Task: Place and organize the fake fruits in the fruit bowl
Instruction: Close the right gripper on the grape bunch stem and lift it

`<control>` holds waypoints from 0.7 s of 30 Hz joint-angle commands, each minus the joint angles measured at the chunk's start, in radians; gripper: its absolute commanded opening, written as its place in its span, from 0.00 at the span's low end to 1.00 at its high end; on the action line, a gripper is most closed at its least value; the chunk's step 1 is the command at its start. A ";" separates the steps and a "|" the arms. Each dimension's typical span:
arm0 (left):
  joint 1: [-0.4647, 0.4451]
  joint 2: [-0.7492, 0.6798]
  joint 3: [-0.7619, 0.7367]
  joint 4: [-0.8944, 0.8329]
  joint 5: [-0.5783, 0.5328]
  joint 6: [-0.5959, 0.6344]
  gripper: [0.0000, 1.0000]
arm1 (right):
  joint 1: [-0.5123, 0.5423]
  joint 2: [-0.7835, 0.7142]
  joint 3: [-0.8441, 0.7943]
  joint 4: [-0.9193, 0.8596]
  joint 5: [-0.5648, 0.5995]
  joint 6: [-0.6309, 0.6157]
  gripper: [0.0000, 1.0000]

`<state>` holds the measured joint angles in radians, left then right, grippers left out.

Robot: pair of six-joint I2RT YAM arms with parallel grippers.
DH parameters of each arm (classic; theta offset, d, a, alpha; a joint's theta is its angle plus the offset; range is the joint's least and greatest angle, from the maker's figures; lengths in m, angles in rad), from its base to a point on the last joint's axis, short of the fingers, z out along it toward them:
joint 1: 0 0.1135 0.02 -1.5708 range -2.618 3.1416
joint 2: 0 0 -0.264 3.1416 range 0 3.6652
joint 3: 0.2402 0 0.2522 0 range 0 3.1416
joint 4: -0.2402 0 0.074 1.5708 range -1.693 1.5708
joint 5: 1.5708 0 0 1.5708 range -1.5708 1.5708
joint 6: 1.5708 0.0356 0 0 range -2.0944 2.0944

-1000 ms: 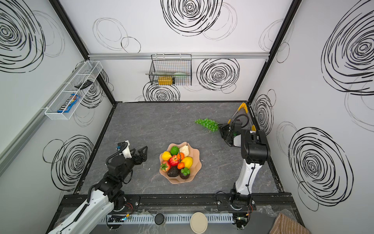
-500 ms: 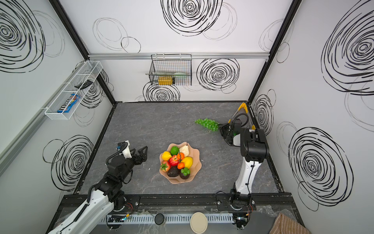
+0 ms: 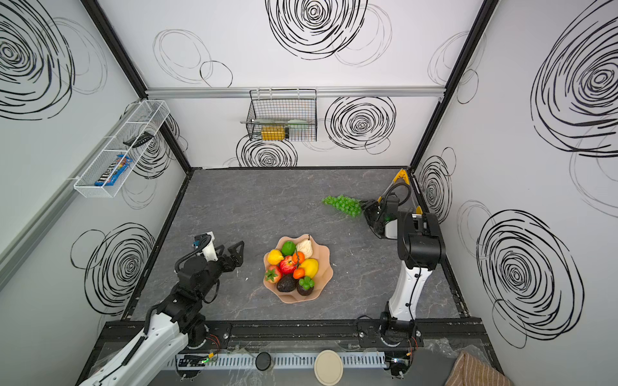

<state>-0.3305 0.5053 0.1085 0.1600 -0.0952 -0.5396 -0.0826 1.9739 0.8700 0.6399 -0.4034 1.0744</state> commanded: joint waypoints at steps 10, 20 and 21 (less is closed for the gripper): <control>0.003 0.001 -0.005 0.061 0.004 -0.001 0.97 | 0.023 0.096 0.101 0.021 -0.082 -0.020 0.67; 0.004 0.001 -0.006 0.062 0.004 -0.001 0.97 | 0.023 0.045 0.104 -0.018 -0.029 -0.114 0.42; 0.004 0.001 -0.006 0.062 0.004 -0.001 0.97 | 0.023 0.040 0.102 -0.015 -0.029 -0.122 0.40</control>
<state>-0.3309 0.5056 0.1081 0.1600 -0.0940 -0.5396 -0.0639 2.0518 0.9573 0.6353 -0.4450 0.9985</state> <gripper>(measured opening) 0.974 0.411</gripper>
